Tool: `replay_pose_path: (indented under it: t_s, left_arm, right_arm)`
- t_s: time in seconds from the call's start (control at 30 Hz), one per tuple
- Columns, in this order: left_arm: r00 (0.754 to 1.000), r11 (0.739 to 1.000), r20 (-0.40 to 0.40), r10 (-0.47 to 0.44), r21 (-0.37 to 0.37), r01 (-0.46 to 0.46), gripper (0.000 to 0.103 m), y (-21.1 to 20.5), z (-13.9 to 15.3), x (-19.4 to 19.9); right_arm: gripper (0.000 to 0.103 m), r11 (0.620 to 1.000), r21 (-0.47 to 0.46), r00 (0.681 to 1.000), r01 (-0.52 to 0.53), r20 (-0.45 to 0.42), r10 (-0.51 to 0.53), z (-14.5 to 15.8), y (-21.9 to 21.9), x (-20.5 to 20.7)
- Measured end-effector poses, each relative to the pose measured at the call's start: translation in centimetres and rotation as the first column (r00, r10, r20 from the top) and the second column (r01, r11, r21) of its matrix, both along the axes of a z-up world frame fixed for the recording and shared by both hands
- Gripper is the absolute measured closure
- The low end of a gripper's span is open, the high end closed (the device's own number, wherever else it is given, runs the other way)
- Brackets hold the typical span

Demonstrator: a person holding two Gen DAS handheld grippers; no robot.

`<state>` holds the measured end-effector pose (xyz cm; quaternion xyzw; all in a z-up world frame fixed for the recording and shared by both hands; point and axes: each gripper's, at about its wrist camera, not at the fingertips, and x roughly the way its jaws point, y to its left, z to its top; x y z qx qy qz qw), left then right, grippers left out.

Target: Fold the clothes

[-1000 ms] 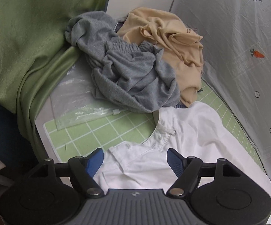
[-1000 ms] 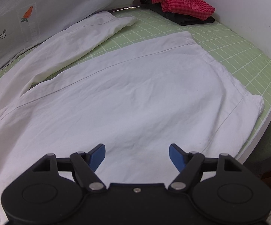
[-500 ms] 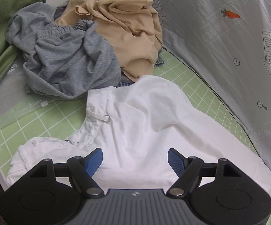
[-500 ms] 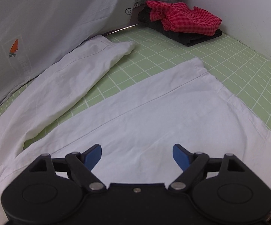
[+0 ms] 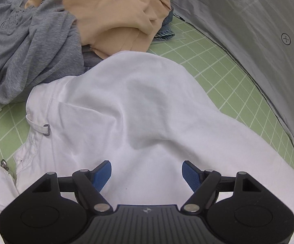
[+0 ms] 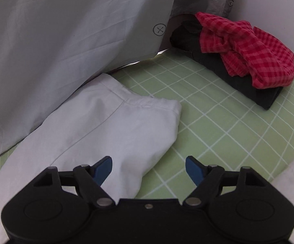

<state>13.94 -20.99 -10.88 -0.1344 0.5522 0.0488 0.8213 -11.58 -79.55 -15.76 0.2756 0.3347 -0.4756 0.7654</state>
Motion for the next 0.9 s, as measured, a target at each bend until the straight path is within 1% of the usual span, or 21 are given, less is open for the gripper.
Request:
replay_pose_path:
  t_s: [0.03,0.1,0.17,0.2,0.27,0.33,0.37,0.4,0.43,0.5,0.53,0.6,0.67,0.7,0.73,0.77,0.83,0.9]
  left_arm:
    - [1.0,1.0,-0.011,0.004,0.009,-0.004,0.026,-0.5,-0.4,0.6]
    - [1.0,0.999,-0.024,-0.019,0.044,0.02,0.026,-1.2,-0.7,0.7]
    - [0.999,0.998,-0.03,-0.029,0.051,0.031,0.026,-1.7,-0.8,0.8]
    - [0.999,0.998,-0.034,-0.034,0.055,0.036,0.026,-1.9,-0.9,0.9]
    - [0.998,0.997,-0.041,-0.043,0.062,0.046,0.026,-2.4,-1.1,1.1]
    - [0.997,0.996,-0.047,-0.053,0.069,0.056,0.026,-2.8,-1.2,1.2]
    - [0.997,0.996,-0.04,-0.059,0.071,0.062,0.026,-3.0,-0.9,1.3]
    - [0.997,0.995,-0.032,-0.065,0.073,0.067,0.026,-3.1,-0.7,1.3]
    - [0.997,0.995,-0.022,-0.068,0.075,0.069,0.026,-3.0,-0.4,1.3]
    - [0.997,0.994,-0.002,-0.074,0.077,0.074,0.026,-2.7,0.2,1.1]
    - [0.997,0.994,0.008,-0.077,0.079,0.076,0.026,-2.5,0.5,1.1]
    - [0.996,0.993,0.028,-0.083,0.082,0.081,0.026,-2.2,1.1,1.0]
    - [0.996,0.993,0.039,-0.083,0.088,0.08,0.026,-1.7,1.5,1.0]
    - [0.996,0.993,0.039,-0.074,0.096,0.07,0.026,-1.4,1.5,1.1]
    - [0.997,0.993,0.04,-0.065,0.104,0.061,0.026,-1.1,1.5,1.3]
    - [0.998,0.993,0.041,-0.054,0.11,0.049,0.026,-0.7,1.5,1.5]
    - [0.998,0.991,0.052,-0.045,0.131,0.037,0.026,-0.1,1.5,2.1]
    - [0.996,0.986,0.071,-0.049,0.162,0.037,0.026,0.2,1.6,2.6]
  right_arm:
    - [0.027,1.0,-0.004,1.0,0.015,-0.024,-0.015,-0.3,-0.5,0.6]
    - [0.034,0.999,-0.002,0.997,0.047,-0.06,-0.047,-1.1,-1.5,1.3]
    - [0.045,0.999,-0.011,0.998,0.031,-0.048,-0.032,-1.5,-1.9,1.3]
    - [0.056,1.0,-0.019,0.999,-0.016,-0.037,0.015,-1.5,-1.9,1.3]
    - [0.092,0.992,-0.039,0.993,-0.12,-0.016,0.119,-1.2,-1.8,1.1]
    - [0.095,0.976,-0.114,0.982,-0.186,-0.049,0.181,-0.4,-1.2,0.4]
    - [0.095,0.964,-0.152,0.975,-0.218,-0.069,0.21,0.0,-0.9,0.1]
    - [0.095,0.952,-0.201,0.972,-0.231,-0.097,0.215,0.6,-0.7,-0.6]
    - [0.095,0.949,-0.228,0.974,-0.217,-0.119,0.194,1.1,-0.9,-1.5]
    - [0.095,0.956,-0.26,0.983,-0.138,-0.156,0.099,1.6,-1.8,-3.8]
    - [0.095,0.961,-0.26,0.982,-0.094,-0.184,0.046,1.5,-2.5,-4.9]
    - [0.091,0.972,-0.234,0.963,-0.016,-0.266,-0.049,0.8,-3.7,-6.6]
    - [0.078,0.974,-0.22,0.939,0.049,-0.322,-0.12,0.5,-4.1,-8.1]
    - [0.074,0.974,-0.218,0.938,0.066,-0.318,-0.135,0.8,-3.9,-8.6]
    - [0.065,0.971,-0.227,0.943,0.07,-0.301,-0.138,1.3,-3.5,-8.9]
    - [0.052,0.969,-0.236,0.949,0.072,-0.284,-0.14,1.7,-3.1,-9.1]
    - [0.042,0.964,-0.255,0.954,0.074,-0.262,-0.142,2.6,-2.2,-9.1]
    - [0.041,0.964,-0.258,0.957,0.063,-0.259,-0.131,2.9,-1.4,-8.3]
